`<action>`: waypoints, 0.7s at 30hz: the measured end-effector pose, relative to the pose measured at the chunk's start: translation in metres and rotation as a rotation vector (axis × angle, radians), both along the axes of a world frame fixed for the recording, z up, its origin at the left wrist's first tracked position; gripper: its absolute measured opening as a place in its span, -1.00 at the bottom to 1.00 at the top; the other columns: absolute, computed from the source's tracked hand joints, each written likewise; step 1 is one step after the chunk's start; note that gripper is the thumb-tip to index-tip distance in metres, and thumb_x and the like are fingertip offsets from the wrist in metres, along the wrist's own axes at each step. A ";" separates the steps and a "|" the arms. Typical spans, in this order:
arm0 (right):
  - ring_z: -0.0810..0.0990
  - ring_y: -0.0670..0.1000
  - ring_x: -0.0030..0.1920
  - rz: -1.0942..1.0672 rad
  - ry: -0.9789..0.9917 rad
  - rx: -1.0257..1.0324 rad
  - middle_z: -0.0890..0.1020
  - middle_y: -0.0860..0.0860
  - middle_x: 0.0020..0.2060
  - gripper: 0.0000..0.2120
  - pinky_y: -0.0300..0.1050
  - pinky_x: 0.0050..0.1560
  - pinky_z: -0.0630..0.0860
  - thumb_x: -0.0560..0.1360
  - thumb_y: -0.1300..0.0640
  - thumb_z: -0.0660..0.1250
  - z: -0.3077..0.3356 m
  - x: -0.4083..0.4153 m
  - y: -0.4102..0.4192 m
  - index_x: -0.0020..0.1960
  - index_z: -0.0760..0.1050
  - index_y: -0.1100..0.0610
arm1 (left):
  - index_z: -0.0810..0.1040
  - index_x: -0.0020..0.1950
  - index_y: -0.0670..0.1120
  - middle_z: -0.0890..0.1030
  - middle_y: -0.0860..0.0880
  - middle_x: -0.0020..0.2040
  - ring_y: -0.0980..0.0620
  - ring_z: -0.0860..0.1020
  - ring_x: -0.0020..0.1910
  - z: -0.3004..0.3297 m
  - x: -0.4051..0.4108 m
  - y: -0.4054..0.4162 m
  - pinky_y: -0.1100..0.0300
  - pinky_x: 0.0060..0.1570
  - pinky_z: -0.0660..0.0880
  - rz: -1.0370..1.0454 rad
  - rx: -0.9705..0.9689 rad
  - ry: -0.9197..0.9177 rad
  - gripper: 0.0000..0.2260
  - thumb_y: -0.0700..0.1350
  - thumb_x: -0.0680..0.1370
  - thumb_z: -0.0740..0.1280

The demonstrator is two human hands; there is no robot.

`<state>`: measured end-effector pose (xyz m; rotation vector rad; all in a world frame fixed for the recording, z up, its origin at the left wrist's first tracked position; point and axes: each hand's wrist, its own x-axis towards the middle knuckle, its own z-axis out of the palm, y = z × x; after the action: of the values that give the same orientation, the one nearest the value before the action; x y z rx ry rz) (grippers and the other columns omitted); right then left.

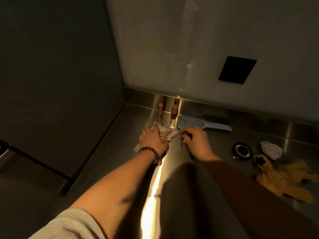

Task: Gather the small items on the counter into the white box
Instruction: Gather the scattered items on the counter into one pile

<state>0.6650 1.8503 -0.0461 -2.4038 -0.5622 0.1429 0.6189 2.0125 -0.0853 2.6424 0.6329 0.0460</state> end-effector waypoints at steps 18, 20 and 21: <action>0.16 0.09 0.51 0.061 0.127 -0.186 0.27 0.07 0.50 -0.43 -0.07 0.50 0.06 0.53 0.08 0.33 -0.039 0.025 0.005 0.49 0.25 0.09 | 0.00 0.53 -0.06 0.07 -0.19 0.51 -0.17 0.05 0.48 -0.027 0.020 -0.008 -0.06 0.46 0.04 -0.072 -0.040 0.004 -0.27 0.28 0.49 0.11; 0.00 0.07 0.55 0.069 0.122 -0.219 0.15 0.01 0.54 -0.39 0.16 0.53 -0.01 0.55 0.03 0.30 -0.036 0.013 0.000 0.53 0.15 0.01 | -0.02 0.54 -0.03 0.04 -0.15 0.53 -0.15 0.01 0.50 -0.023 0.004 -0.003 -0.04 0.45 -0.01 -0.109 -0.035 -0.005 -0.27 0.33 0.49 0.07; -0.05 0.06 0.56 0.074 0.110 -0.215 0.12 -0.01 0.55 -0.38 0.23 0.52 -0.05 0.55 0.03 0.29 -0.034 0.006 -0.002 0.53 0.12 -0.01 | -0.02 0.54 -0.01 0.03 -0.14 0.54 -0.14 0.00 0.51 -0.020 -0.006 0.000 -0.03 0.44 -0.02 -0.120 -0.036 -0.016 -0.27 0.34 0.49 0.06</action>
<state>0.6705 1.8480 -0.0799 -2.5643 -0.6111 0.3825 0.6131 2.0124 -0.1053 2.6370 0.4651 0.0210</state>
